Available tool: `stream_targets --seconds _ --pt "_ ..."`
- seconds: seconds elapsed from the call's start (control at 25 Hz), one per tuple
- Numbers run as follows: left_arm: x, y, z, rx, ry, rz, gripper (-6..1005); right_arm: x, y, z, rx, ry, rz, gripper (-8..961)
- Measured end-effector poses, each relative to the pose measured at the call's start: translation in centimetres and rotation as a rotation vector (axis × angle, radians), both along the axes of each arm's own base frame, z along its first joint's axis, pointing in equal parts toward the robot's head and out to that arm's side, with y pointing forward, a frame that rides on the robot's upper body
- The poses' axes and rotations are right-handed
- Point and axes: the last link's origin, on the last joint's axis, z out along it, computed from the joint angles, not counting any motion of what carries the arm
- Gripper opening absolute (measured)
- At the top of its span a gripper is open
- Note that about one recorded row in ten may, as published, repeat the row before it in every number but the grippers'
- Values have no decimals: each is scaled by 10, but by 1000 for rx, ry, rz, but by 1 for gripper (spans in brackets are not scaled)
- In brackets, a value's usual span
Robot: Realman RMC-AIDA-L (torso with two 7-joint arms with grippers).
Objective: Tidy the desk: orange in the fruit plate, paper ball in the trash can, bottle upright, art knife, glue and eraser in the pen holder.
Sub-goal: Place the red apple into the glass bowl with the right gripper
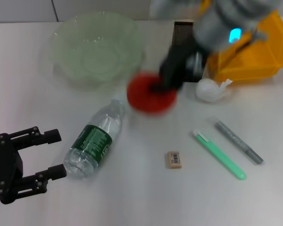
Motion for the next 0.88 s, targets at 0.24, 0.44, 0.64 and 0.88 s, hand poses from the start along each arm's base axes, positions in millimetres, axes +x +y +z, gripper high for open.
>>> stream_targets --seconds 0.24,0.44,0.64,0.88 --pt "1 0 -2 -2 -6 1 679 -33 37 13 205 183 -9 170" --pt "4 -1 -8 -6 -17 -2 678 -39 59 -25 266 236 -49 133" --pt "7 2 -10 -9 -23 -12 677 -35 65 -46 295 275 -49 202" --pt "9 4 -12 -12 -25 -13 676 -33 64 -44 304 321 -62 359"
